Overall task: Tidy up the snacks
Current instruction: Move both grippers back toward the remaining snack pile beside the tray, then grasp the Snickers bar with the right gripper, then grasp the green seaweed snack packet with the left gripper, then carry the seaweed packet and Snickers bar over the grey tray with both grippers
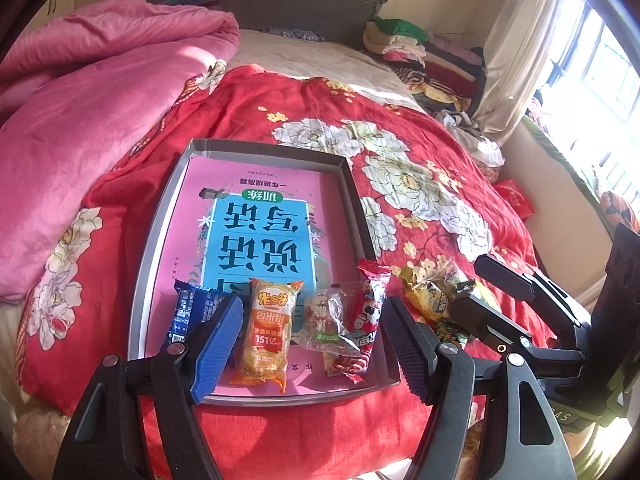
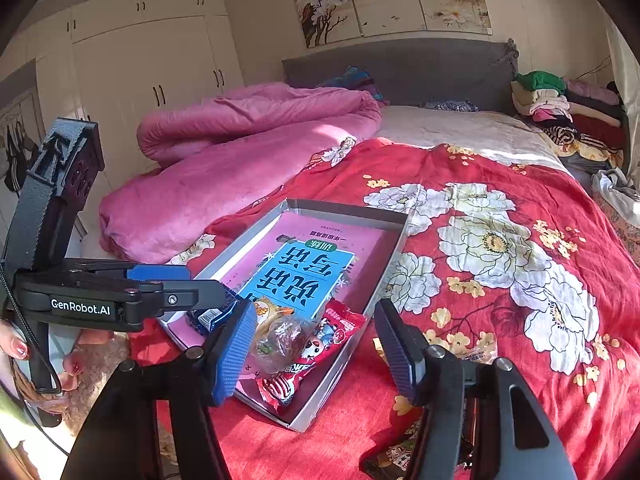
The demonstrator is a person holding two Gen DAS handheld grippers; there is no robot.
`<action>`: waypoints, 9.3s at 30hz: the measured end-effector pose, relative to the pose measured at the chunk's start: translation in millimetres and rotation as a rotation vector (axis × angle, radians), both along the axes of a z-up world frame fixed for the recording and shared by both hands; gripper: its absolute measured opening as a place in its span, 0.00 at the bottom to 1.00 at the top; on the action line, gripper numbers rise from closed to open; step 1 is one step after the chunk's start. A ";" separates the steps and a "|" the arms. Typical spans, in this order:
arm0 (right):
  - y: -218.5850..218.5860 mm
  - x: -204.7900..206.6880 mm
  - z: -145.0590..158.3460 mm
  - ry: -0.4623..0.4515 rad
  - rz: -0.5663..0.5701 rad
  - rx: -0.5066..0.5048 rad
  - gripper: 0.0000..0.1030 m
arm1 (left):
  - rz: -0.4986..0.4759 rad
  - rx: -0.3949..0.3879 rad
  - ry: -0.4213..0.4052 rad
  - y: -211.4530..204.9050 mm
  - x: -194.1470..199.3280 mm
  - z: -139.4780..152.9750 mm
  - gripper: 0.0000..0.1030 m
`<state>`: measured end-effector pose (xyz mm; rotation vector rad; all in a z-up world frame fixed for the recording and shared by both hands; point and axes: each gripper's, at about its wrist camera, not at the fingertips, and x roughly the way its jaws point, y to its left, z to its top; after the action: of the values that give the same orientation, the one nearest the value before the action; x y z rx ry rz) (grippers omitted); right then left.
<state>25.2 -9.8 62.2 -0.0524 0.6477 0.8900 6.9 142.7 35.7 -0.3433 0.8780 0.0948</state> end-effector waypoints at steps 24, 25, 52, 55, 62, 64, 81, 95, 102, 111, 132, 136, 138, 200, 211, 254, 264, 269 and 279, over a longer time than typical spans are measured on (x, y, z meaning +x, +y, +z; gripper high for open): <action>-49.4 4.5 21.7 -0.046 -0.108 0.045 0.72 | -0.047 -0.021 -0.041 -23.3 1.9 17.8 0.73; -53.0 5.5 22.7 -0.046 -0.118 0.047 0.72 | -0.050 -0.022 -0.043 -24.8 2.1 18.4 0.73; -141.5 38.6 26.6 -0.030 -0.387 0.083 0.76 | -0.142 -0.031 -0.048 -60.0 14.5 24.4 0.73; -149.1 42.4 23.0 -0.015 -0.417 0.068 0.76 | -0.160 -0.027 -0.039 -67.4 16.6 21.5 0.73; -160.7 47.5 14.0 0.030 -0.448 0.049 0.76 | -0.196 -0.027 -0.016 -80.7 21.3 13.2 0.73; -161.8 47.6 11.2 0.043 -0.450 0.044 0.76 | -0.206 -0.027 -0.009 -83.9 22.8 10.5 0.73; -139.2 44.6 -8.9 0.099 -0.340 -0.046 0.76 | -0.306 -0.019 0.082 -121.5 38.9 -22.8 0.73; -111.7 38.1 -20.8 0.121 -0.190 -0.077 0.76 | -0.361 -0.023 0.162 -139.9 41.9 -56.2 0.73; -83.7 40.3 -33.2 0.123 -0.096 -0.148 0.59 | -0.360 -0.054 0.172 -135.8 41.3 -64.5 0.73; -59.0 62.0 -59.5 0.178 -0.037 -0.271 0.43 | -0.377 -0.081 0.185 -137.8 46.9 -73.6 0.73; -69.2 89.4 -77.4 0.246 -0.085 -0.278 0.40 | -0.401 -0.087 0.208 -151.9 66.7 -90.1 0.73; -77.7 91.1 -72.5 0.269 -0.086 -0.207 0.35 | -0.397 -0.087 0.207 -152.1 68.5 -91.2 0.73; -78.9 89.1 -68.8 0.271 -0.070 -0.172 0.32 | -0.399 -0.090 0.206 -153.0 69.1 -91.2 0.71; -100.4 76.4 -45.0 0.257 -0.070 0.062 0.28 | -0.414 -0.021 0.201 -140.1 52.3 -81.0 0.36; -98.9 75.8 -45.1 0.254 -0.065 0.064 0.28 | -0.416 0.138 0.238 -164.3 59.1 -101.1 0.36; -70.6 32.4 -13.1 0.165 0.003 0.159 0.28 | -0.109 0.023 0.013 -33.7 22.3 -18.7 0.29; -49.2 20.5 -10.7 0.168 0.039 0.159 0.28 | -0.025 0.015 -0.020 1.4 8.1 -8.1 0.29; -39.9 14.6 -10.8 0.164 0.054 0.155 0.28 | 0.012 0.014 -0.034 17.9 -0.4 -3.8 0.29; -15.4 3.0 -11.5 0.160 0.090 0.138 0.28 | 0.064 -0.007 -0.045 43.0 -13.0 -2.9 0.29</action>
<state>28.3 -25.3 50.7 0.1152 0.7361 1.0308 -6.1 185.7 32.8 -0.3788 0.8231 0.1429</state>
